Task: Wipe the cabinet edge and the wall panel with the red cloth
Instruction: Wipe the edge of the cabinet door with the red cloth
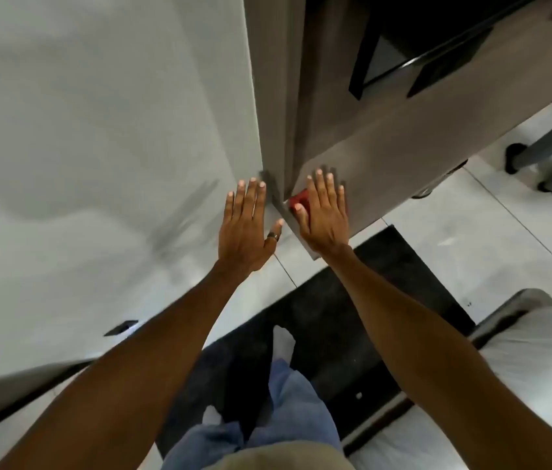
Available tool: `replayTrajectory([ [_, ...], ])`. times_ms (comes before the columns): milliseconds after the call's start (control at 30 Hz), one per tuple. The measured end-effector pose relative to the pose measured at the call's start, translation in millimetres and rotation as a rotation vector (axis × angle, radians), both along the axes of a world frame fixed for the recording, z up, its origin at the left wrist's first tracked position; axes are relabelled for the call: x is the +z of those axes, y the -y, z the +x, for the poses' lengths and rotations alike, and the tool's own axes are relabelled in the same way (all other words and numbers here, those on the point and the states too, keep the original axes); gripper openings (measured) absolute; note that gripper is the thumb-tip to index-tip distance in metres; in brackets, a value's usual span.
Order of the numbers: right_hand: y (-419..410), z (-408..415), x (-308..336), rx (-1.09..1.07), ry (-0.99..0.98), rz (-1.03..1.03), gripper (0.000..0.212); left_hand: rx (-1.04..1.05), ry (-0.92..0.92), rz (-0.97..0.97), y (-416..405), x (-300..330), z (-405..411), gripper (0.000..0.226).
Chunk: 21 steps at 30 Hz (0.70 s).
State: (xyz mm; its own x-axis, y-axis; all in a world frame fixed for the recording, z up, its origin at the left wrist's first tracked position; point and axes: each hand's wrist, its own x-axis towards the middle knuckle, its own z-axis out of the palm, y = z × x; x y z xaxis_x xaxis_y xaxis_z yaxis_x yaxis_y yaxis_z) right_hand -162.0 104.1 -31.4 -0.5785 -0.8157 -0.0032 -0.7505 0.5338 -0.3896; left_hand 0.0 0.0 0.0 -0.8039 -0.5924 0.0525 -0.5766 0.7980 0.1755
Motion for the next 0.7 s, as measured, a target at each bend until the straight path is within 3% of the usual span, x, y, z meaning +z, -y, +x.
replayTrajectory([
  [133, 1.0, -12.9, -22.1, 0.035, 0.05, 0.141, 0.07, -0.004, 0.072, 0.008, -1.9, -17.0, -2.4, 0.078],
  [367, -3.7, -10.3, -38.7, 0.044, 0.051, 0.208, 0.098, -0.011, 0.107, 0.081, -10.1, -27.7, 21.0, 0.077],
  [500, -11.0, 16.9, -33.8, -0.088, 0.142, 0.136, 0.092, -0.012, 0.118, 0.065, -16.1, -23.2, 41.6, 0.075],
  [600, -10.2, 47.5, -15.1, -0.293, 0.402, -0.065, 0.064, 0.009, 0.083, 0.044, -15.6, -10.0, 65.0, 0.074],
  [700, 0.8, 105.3, 25.4, -0.664, 1.036, -0.439, 0.026, 0.012, -0.018, -0.008, -3.0, 20.9, 101.3, 0.074],
])
